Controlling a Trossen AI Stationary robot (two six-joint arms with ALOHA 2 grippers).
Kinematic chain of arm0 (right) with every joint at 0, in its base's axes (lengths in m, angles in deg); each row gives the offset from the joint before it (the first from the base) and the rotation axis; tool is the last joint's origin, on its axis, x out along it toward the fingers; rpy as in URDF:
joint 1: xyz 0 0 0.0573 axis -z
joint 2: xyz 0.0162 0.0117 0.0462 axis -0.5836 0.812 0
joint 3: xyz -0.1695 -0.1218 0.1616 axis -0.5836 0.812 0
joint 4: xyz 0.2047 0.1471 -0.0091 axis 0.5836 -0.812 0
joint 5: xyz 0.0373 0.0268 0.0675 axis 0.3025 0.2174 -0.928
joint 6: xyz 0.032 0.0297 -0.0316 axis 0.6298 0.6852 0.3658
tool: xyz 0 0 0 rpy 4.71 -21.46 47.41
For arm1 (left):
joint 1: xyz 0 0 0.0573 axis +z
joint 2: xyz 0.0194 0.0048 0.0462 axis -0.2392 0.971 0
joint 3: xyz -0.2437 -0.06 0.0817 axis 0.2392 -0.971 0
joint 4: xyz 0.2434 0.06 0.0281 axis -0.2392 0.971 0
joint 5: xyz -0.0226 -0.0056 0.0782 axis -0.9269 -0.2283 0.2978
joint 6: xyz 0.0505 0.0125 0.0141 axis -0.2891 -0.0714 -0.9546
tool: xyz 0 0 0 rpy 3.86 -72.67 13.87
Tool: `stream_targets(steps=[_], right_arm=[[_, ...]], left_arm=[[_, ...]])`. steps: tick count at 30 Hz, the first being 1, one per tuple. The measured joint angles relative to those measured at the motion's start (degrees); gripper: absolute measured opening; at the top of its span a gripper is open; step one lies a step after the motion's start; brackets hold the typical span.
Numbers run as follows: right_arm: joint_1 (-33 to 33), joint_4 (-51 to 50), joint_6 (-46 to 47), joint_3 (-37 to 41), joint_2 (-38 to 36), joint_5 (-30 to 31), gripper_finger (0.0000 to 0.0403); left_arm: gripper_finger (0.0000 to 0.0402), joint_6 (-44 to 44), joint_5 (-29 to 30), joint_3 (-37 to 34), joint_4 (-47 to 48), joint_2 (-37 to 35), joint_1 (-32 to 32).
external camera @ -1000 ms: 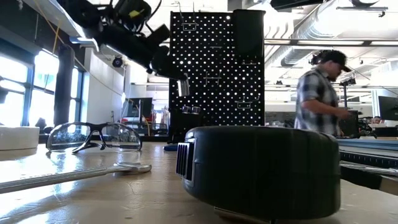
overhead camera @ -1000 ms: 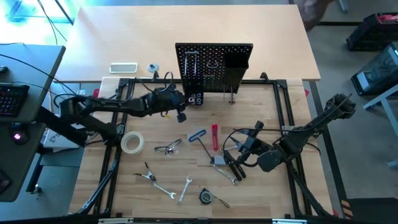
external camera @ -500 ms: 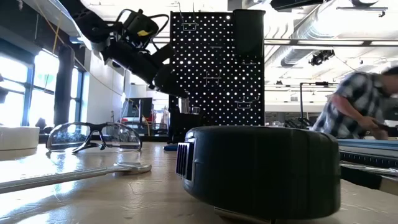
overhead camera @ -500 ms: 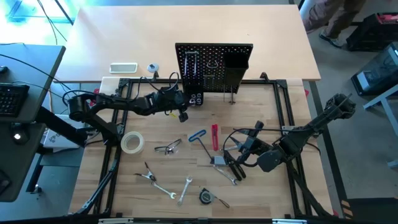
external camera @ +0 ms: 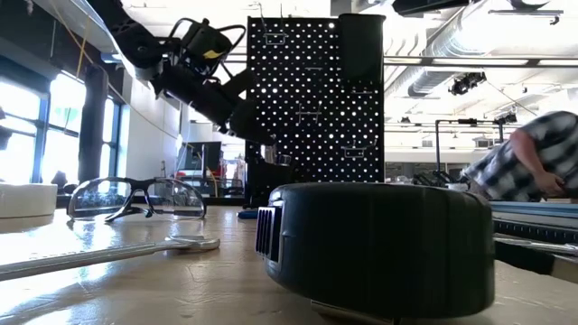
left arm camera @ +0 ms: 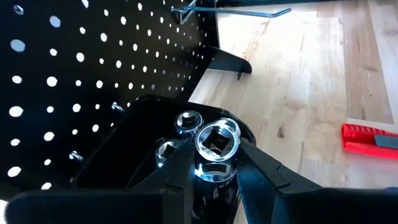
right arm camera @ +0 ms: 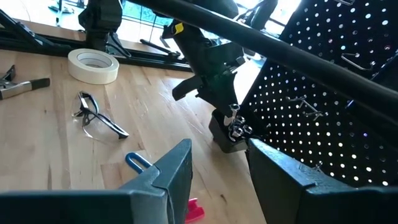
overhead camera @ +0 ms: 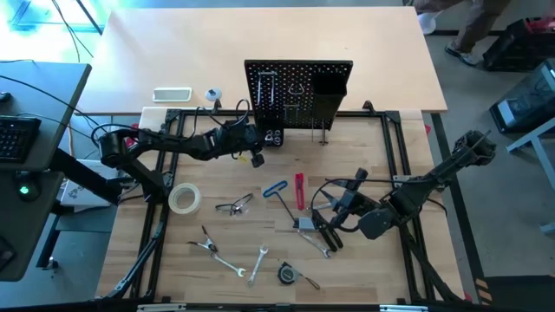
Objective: Hang tools onto peg board
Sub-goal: Put the socket into the bottom bin on the peg board
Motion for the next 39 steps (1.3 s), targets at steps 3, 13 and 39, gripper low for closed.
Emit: stream_targets(steps=[3,13,39], right_arm=[[0.0,0.0,0.0,0.0,0.0,0.0,0.0149],[0.0,0.5,0.0,0.0,0.0,0.0,0.0149],[0.0,0.9,0.0,0.0,0.0,0.0,0.0149]], left_arm=[[0.0078,0.0,0.0,0.0,0.4,0.0,0.0],[0.0078,-0.2,0.2,0.0,3.0,0.0,0.1],[0.0082,0.1,-0.8,3.0,2.7,6.7,0.7]])
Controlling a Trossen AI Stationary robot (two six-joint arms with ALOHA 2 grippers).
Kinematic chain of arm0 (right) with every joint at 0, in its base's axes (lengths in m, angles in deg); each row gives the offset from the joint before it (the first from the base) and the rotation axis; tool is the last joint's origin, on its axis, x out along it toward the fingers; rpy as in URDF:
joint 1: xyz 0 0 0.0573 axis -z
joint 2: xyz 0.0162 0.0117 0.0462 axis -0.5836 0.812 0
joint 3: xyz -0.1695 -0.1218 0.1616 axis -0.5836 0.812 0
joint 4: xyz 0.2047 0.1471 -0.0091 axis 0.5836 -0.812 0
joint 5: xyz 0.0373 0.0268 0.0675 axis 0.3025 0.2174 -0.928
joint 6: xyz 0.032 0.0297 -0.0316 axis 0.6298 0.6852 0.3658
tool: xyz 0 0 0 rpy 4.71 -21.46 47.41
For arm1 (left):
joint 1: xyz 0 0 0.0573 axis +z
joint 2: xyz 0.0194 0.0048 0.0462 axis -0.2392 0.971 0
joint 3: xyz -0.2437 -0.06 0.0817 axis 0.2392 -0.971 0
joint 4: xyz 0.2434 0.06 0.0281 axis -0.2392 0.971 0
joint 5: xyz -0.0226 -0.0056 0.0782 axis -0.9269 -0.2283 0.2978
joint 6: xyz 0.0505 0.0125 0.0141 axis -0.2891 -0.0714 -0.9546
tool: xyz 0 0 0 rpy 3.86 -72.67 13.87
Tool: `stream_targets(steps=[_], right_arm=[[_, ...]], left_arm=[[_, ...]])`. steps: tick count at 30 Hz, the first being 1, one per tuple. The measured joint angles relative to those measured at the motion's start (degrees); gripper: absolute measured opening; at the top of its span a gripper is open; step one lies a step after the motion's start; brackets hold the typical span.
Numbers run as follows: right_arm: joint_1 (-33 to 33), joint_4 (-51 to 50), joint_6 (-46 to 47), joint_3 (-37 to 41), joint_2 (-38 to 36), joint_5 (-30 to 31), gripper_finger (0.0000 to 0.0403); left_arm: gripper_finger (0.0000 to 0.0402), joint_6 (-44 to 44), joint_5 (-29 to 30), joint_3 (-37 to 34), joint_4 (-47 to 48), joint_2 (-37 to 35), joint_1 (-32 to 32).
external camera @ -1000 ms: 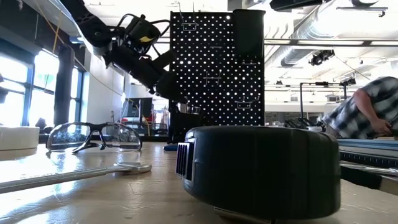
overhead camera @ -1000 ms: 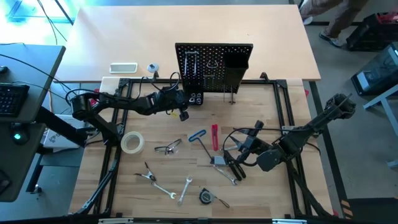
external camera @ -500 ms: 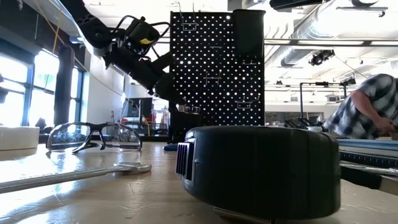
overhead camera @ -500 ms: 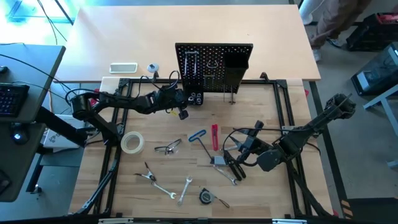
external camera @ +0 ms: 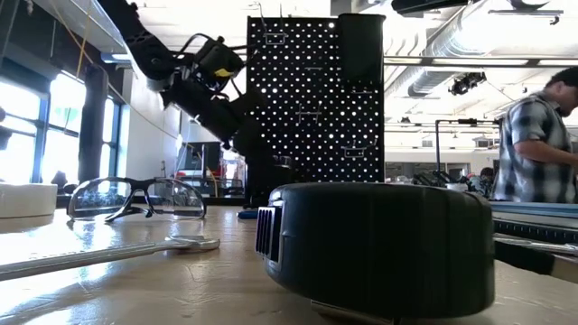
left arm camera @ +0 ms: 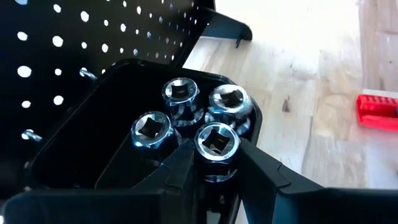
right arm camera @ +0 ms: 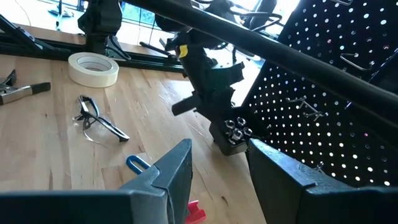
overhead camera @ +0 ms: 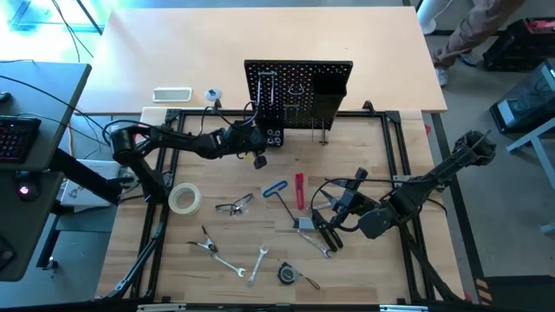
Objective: Hang tools onto peg board
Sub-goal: Put the socket into the bottom bin on the peg board, then put the hex key onto the peg board
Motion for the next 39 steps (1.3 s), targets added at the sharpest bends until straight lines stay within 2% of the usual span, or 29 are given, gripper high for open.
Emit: stream_targets(steps=[6,20,26,35,39], right_arm=[[0.0,0.0,-0.1,0.0,0.0,0.0,0.0149],[0.0,-1.2,0.0,0.0,0.0,0.2,0.0149],[0.0,-2.0,1.4,0.0,0.0,0.2,0.0149],[0.0,-3.0,2.9,0.0,0.0,0.2,0.0149],[0.0,-5.0,5.2,-0.1,0.0,-3.3,0.0149]], left_arm=[[0.009,-1.0,1.5,1.6,0.3,0.8,-0.5],[0.0156,-1.6,2.5,1.6,3.1,-1.1,-1.6],[0.0174,-1.6,2.4,1.6,6.9,-5.6,-2.1],[0.0184,-1.6,4.1,1.6,15.4,-16.5,-4.4],[0.0184,0.3,5.0,1.6,23.1,-21.7,-6.8]])
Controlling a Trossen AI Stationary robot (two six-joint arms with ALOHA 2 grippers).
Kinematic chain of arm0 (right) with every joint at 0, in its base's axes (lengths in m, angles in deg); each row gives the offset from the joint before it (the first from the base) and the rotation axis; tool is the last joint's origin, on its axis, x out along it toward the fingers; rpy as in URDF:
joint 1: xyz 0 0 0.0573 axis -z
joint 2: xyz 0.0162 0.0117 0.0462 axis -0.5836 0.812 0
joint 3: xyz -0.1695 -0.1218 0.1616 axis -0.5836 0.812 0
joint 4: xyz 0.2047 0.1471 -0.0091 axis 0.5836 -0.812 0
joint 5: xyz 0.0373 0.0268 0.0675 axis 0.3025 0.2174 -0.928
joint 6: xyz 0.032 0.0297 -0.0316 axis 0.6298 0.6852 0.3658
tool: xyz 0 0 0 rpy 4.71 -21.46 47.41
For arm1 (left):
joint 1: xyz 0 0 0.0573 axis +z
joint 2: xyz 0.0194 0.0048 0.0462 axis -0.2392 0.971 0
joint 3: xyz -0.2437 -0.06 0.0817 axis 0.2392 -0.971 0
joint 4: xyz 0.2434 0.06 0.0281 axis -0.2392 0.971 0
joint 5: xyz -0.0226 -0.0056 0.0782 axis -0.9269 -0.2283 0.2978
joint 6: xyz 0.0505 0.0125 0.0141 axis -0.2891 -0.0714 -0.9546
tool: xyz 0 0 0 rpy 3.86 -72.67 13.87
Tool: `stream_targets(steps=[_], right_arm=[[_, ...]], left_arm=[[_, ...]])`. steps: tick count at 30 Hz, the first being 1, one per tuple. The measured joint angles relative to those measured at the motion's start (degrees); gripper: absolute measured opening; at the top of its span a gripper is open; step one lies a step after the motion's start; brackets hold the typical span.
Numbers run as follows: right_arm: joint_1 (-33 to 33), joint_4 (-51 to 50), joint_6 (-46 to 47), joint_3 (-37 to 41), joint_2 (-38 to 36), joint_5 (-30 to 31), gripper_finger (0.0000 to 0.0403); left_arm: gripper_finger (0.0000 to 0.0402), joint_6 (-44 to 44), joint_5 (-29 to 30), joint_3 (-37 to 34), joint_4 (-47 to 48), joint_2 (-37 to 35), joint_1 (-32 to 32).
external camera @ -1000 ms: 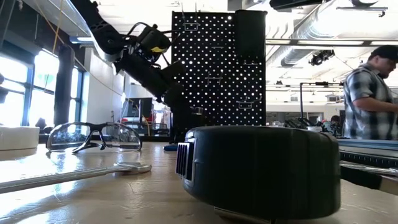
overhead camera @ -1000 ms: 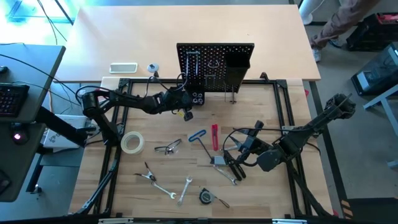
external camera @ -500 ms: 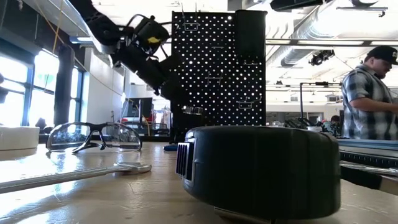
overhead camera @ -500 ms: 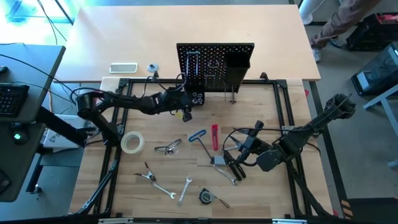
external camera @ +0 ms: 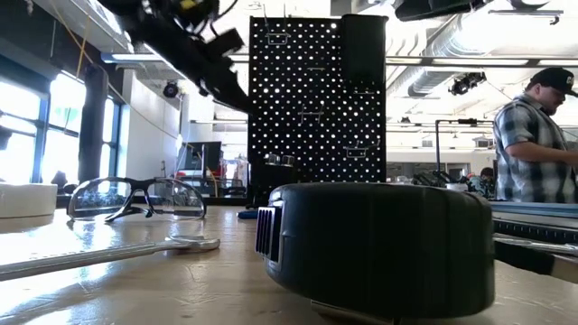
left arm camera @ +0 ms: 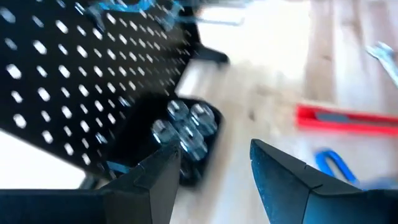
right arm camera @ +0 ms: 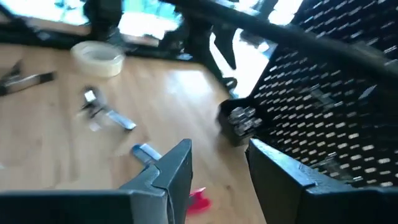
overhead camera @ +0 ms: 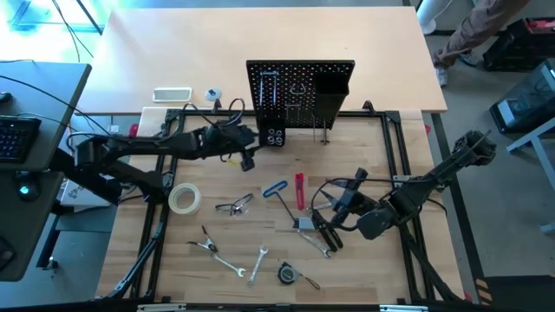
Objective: Hang tools onto peg board
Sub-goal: Put the hex key onto the peg board
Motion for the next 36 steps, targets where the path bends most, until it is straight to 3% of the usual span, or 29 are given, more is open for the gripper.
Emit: stream_targets(steps=[6,9,14,19,25,30,36], right_arm=[[1.7,-5.2,10.2,0.0,0.8,-12.5,0.0149],[3.0,-5.5,13.2,0.0,3.6,-16.1,0.0149],[6.9,-1.0,14.4,0.0,10.3,-19.7,0.0149],[12.6,10.8,10.6,0.0,16.4,-28.5,0.0149],[18.5,24.7,1.7,0.0,21.2,-37.1,0.0149],[23.4,25.4,1.9,0.0,23.2,-42.4,0.0149],[25.8,30.5,-1.3,0.0,25.0,-51.3,0.0149]], left_arm=[[0.0184,8.4,-1.4,0.0,16.2,-5.2,-6.8],[0.0184,13.4,-2.1,-2.1,18.0,-5.9,-12.7],[0.0184,18.0,2.3,-9.3,7.7,-5.6,-23.2],[0.0184,18.0,9.5,-15.7,-4.2,-5.5,-29.9],[0.0184,17.1,12.5,-20.0,-6.6,-5.4,-32.7],[0.0184,16.3,12.7,-22.2,-8.6,-5.4,-33.8],[0.0184,18.3,12.3,-24.3,-19.8,-5.4,-35.5]])
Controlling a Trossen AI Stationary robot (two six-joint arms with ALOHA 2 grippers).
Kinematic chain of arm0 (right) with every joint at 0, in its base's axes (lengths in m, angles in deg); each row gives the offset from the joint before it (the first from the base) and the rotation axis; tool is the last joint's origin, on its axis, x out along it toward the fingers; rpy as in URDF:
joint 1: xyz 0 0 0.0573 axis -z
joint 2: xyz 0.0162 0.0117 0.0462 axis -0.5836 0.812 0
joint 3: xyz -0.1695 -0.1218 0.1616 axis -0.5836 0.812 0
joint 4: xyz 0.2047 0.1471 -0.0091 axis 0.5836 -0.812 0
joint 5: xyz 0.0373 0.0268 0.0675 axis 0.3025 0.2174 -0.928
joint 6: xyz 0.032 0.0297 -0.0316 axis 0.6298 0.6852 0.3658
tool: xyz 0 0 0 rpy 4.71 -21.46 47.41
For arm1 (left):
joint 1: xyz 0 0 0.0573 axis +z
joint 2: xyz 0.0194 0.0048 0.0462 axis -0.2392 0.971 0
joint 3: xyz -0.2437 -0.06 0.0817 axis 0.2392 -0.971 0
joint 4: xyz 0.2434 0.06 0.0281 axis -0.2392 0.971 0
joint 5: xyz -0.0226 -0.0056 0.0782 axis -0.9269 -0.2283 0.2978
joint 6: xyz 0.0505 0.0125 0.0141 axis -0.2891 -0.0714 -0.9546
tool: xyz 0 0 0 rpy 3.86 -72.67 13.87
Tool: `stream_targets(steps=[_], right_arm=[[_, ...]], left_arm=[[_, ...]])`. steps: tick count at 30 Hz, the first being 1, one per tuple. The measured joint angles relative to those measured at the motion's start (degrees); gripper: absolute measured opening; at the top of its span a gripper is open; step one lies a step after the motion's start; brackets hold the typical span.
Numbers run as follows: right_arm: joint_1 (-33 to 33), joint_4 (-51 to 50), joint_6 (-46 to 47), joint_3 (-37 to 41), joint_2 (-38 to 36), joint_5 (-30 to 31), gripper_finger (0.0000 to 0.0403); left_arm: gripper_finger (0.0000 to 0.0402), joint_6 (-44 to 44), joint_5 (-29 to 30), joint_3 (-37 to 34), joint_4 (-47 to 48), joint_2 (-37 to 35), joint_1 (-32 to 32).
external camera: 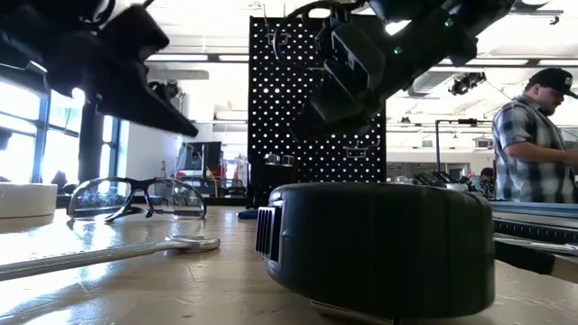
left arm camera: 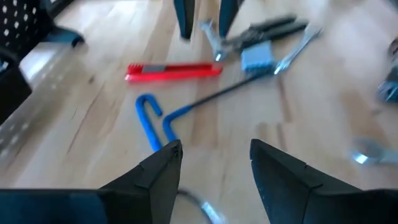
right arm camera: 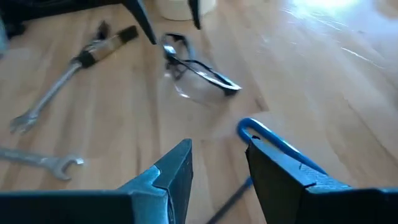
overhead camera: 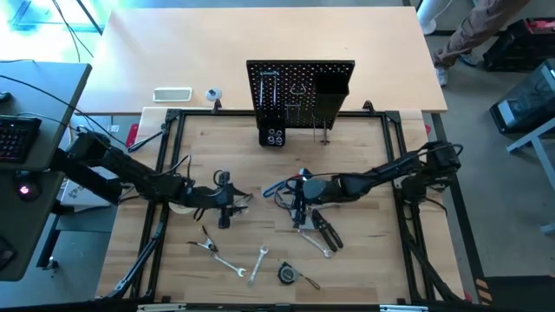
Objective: Hang tools onto peg board
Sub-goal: Put the hex key onto the peg board
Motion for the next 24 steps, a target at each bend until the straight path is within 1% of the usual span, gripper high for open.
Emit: stream_targets(steps=[5,7,9,13,17,20,24], right_arm=[[0.1,-3.1,-2.4,0.0,0.0,-0.9,0.0149],[0.1,-4.6,-1.7,0.0,0.0,-1.0,0.0149],[-0.4,-5.9,-0.5,0.0,0.0,-2.6,0.0149],[-2.7,-9.5,1.1,0.0,0.0,-6.8,0.0149],[-6.1,-12.0,2.1,0.0,0.0,-7.7,0.0149],[-8.7,-13.9,2.1,0.0,0.0,-6.5,0.0149],[-12.2,-16.3,1.9,0.0,0.0,0.2,0.0149]], left_arm=[[0.0184,-0.7,0.1,0.0,-4.4,0.0,-0.7],[0.0184,-0.8,0.1,0.0,-5.9,0.0,-0.7],[0.0184,-0.8,0.1,0.0,-6.6,0.0,-0.7],[0.0184,0.4,0.5,0.0,-8.0,0.0,-0.7],[0.0184,2.3,0.9,0.0,-8.3,0.1,-0.7],[0.0184,3.3,1.2,0.0,-8.4,0.5,-0.7],[0.0184,3.4,1.2,0.0,-10.2,2.4,-0.7]])
